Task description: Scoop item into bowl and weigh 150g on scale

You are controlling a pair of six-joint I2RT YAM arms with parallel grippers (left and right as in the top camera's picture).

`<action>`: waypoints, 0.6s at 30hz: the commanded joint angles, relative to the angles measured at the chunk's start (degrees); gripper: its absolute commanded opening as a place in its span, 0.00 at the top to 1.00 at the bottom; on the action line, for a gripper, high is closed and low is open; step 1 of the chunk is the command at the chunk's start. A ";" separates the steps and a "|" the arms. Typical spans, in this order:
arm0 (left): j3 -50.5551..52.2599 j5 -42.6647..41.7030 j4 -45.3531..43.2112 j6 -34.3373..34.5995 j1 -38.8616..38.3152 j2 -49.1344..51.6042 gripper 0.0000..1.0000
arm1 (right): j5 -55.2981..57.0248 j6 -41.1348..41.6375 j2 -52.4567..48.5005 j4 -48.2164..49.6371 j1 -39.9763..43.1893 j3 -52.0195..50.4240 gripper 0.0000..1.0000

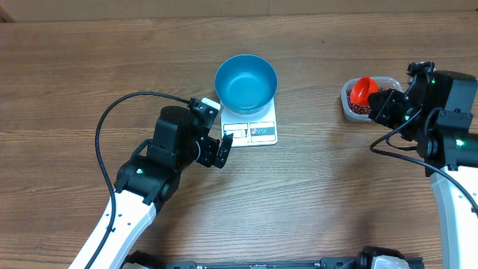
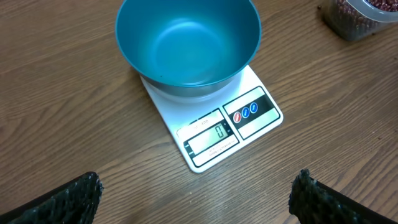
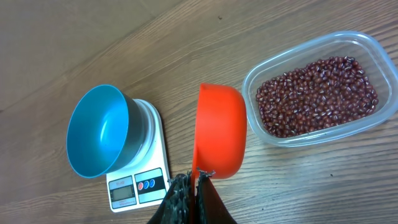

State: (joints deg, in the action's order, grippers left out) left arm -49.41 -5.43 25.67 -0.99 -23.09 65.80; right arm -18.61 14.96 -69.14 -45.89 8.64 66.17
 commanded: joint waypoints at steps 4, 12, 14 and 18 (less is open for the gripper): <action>0.44 -0.59 -0.13 1.66 0.20 0.22 0.00 | 0.57 -0.28 0.90 0.33 0.22 1.51 0.96; 0.44 -0.39 0.00 1.64 0.22 0.22 0.00 | 0.59 -3.13 0.90 -1.75 0.22 1.55 0.96; 0.44 -0.39 0.00 1.64 0.20 0.22 0.00 | 1.11 -3.34 0.57 -3.23 0.57 2.45 0.97; 0.44 -0.37 0.02 1.64 0.24 0.22 0.00 | 4.50 -4.63 -2.99 -9.27 1.29 9.57 0.97</action>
State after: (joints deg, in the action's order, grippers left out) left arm -49.41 -5.41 25.69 0.03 -23.09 65.80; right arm -17.43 12.47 -69.84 -53.21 8.99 68.55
